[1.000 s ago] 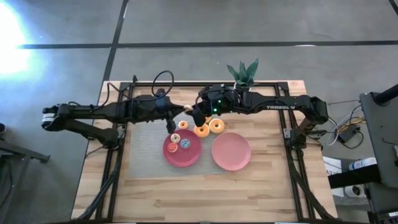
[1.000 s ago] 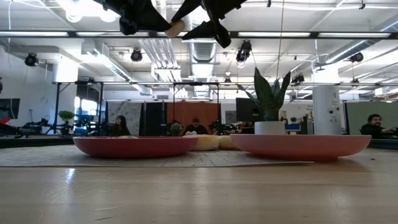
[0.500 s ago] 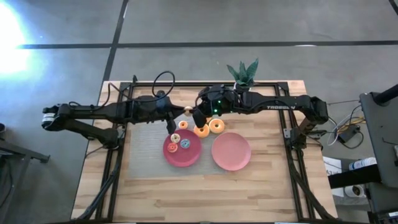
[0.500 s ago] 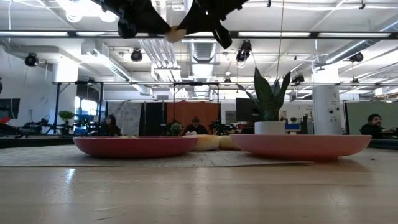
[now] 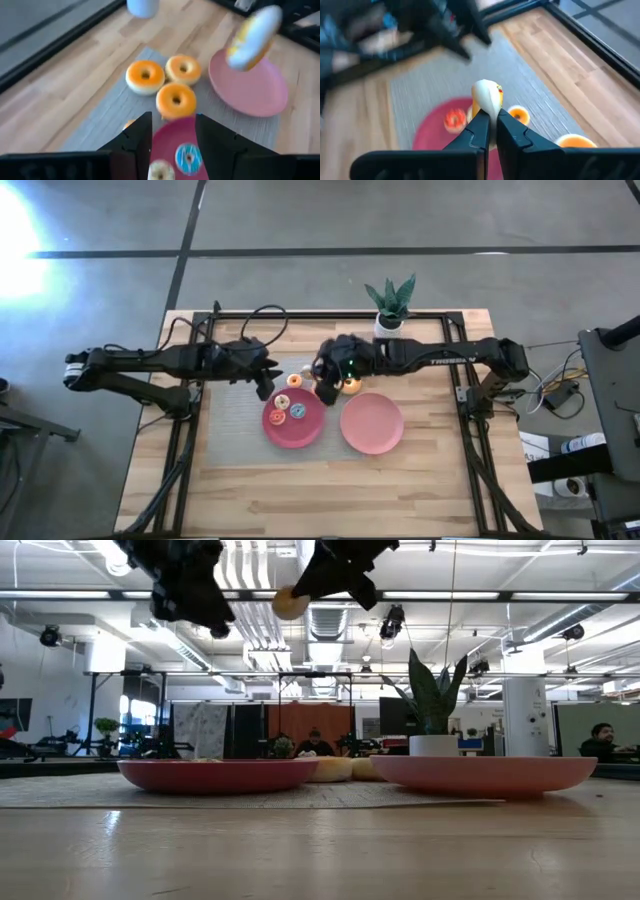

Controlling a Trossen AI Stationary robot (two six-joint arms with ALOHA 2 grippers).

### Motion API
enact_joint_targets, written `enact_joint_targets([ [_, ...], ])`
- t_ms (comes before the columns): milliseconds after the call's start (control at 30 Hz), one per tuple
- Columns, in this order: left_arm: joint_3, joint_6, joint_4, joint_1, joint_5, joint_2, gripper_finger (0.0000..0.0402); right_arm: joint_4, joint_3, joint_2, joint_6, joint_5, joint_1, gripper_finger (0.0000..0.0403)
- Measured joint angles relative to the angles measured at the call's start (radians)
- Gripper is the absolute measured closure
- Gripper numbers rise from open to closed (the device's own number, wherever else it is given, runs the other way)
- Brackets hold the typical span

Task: Pick & Place donuts
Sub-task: Put the small yellow donut on the dark pink plate

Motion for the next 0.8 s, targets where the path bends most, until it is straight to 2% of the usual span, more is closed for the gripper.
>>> enact_joint_targets([
  [100,0.000,-0.047,-0.056,-0.009,0.000,-0.031,0.0278,-0.045,-0.007,0.011,-0.081,0.000,0.035,0.0390],
  [300,-0.032,-0.176,-0.146,-0.041,-0.003,-0.096,0.0278,-0.043,-0.010,0.119,-0.144,0.015,0.087,0.0390],
  [467,-0.103,-0.315,-0.161,-0.114,-0.004,-0.143,0.0278,0.038,-0.008,0.191,-0.183,0.022,0.103,0.0390],
  [800,-0.247,-0.577,-0.152,-0.276,-0.011,-0.201,0.0278,0.039,0.017,0.351,-0.223,0.064,0.156,0.0390],
])
